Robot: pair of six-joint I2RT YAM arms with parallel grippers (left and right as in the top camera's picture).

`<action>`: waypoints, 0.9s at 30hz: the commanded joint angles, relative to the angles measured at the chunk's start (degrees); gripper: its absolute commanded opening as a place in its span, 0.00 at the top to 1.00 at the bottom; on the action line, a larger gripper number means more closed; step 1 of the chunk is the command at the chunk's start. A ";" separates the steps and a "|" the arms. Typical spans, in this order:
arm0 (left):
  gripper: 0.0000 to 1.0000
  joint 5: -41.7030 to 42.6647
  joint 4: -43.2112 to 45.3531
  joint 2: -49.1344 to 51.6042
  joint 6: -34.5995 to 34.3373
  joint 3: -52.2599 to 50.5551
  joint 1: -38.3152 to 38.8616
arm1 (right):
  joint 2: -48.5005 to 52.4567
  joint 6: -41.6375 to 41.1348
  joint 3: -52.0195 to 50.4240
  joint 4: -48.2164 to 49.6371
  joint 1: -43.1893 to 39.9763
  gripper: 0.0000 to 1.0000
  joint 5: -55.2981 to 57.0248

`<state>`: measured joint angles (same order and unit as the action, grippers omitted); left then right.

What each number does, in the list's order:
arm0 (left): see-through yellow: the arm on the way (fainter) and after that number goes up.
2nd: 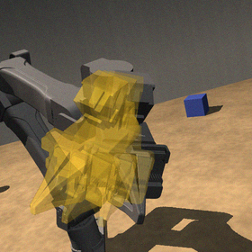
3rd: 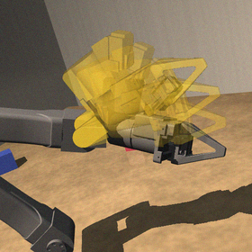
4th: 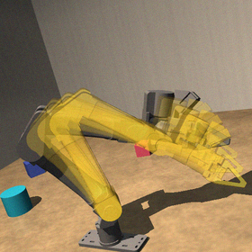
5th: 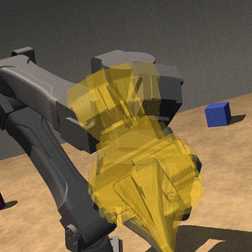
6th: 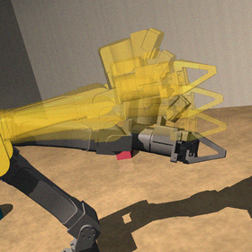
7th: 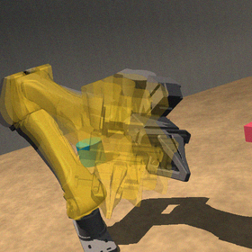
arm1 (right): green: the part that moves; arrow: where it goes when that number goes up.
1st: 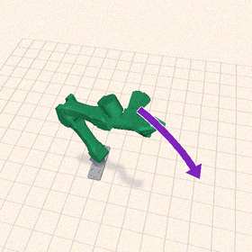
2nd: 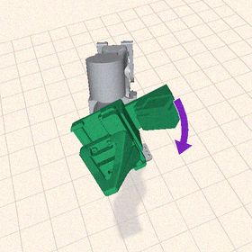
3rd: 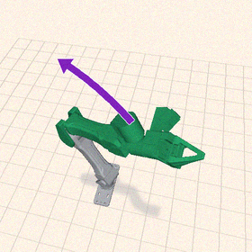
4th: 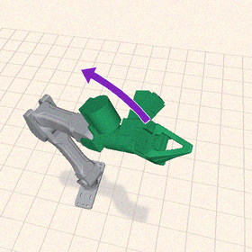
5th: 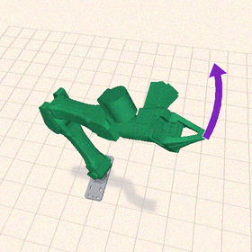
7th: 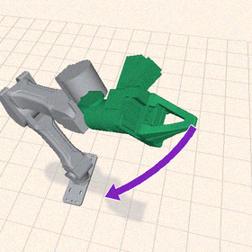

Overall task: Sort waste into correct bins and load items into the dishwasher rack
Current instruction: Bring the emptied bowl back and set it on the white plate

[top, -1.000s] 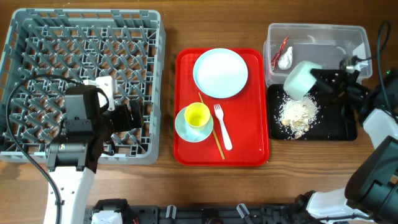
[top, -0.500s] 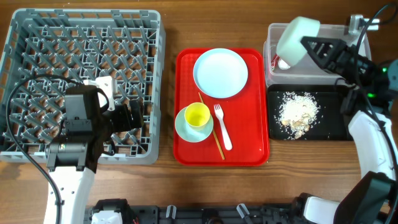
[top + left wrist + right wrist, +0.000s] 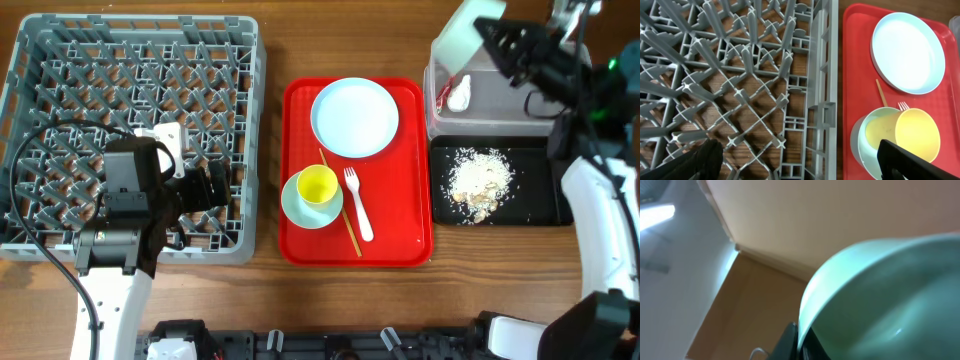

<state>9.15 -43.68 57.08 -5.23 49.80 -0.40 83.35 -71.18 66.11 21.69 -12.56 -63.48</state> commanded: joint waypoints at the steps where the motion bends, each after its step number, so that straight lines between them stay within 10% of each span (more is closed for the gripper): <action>1: 0.00 0.87 0.11 0.04 -0.39 1.42 -0.24 | 0.04 18.14 9.11 -15.37 2.43 0.95 5.92; 10: 0.00 0.87 0.11 0.04 -0.39 1.42 -0.24 | 0.28 51.63 18.86 -50.73 18.58 0.95 39.23; 18: 0.00 0.87 0.09 0.04 -0.39 1.42 -0.24 | 7.45 68.02 18.80 -52.59 35.74 0.96 56.85; 27: 0.00 0.87 0.07 0.04 -0.37 1.42 -0.24 | 22.01 67.17 18.80 -52.59 39.28 0.95 57.53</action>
<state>9.13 -43.70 57.10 -5.26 49.80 -0.40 100.09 -4.43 83.79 -30.87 26.87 -8.78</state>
